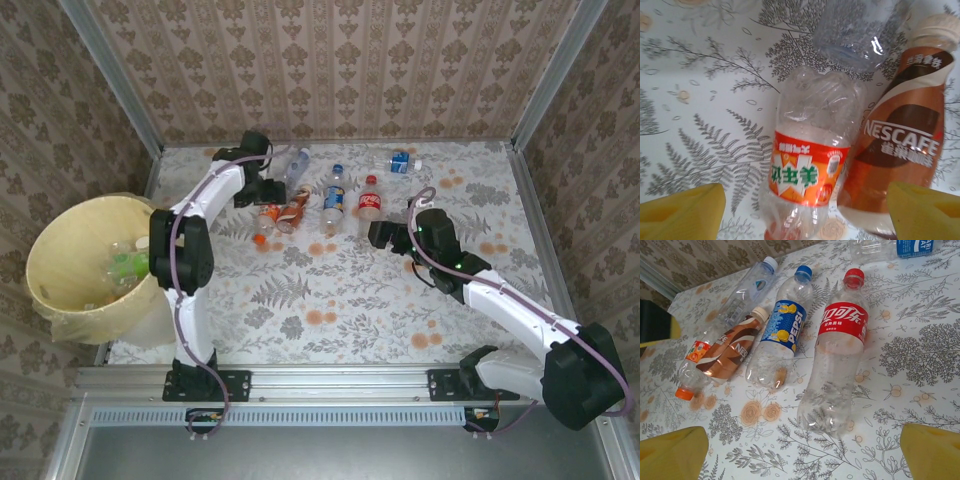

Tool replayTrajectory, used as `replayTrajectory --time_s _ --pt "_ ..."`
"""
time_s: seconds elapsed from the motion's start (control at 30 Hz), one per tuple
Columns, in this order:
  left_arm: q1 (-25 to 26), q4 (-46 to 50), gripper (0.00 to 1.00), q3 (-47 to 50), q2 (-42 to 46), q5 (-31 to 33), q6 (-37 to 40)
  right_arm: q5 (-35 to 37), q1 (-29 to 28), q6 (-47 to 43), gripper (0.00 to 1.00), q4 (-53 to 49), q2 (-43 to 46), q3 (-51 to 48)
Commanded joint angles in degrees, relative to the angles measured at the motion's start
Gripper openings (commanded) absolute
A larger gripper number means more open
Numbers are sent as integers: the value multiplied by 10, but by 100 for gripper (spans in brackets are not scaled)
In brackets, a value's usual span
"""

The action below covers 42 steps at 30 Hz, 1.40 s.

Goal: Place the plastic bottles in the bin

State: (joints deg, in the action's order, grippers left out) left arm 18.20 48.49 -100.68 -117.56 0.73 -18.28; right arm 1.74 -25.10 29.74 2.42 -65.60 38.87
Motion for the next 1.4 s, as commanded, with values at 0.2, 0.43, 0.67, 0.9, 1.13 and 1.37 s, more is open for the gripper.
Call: replayTrajectory --time_s 0.2,0.43,0.67,0.9,1.13,1.37 --pt "-29 -49 82 0 -38 -80 5 18 2 -10 100 -9 3 -3" --pt "-38 -51 82 6 -57 -74 15 14 2 -7 100 -8 -9 5" --pt "-47 -59 80 33 -58 -67 28 14 2 -7 100 -11 -9 5" --pt "-48 -59 77 41 -71 -54 33 12 2 -3 100 -11 -9 6" --pt "-43 -67 75 49 -79 -49 17 11 2 -1 100 -11 -8 5" --pt "-37 -89 70 74 -60 -10 -2 10 2 0 100 -12 -4 2"
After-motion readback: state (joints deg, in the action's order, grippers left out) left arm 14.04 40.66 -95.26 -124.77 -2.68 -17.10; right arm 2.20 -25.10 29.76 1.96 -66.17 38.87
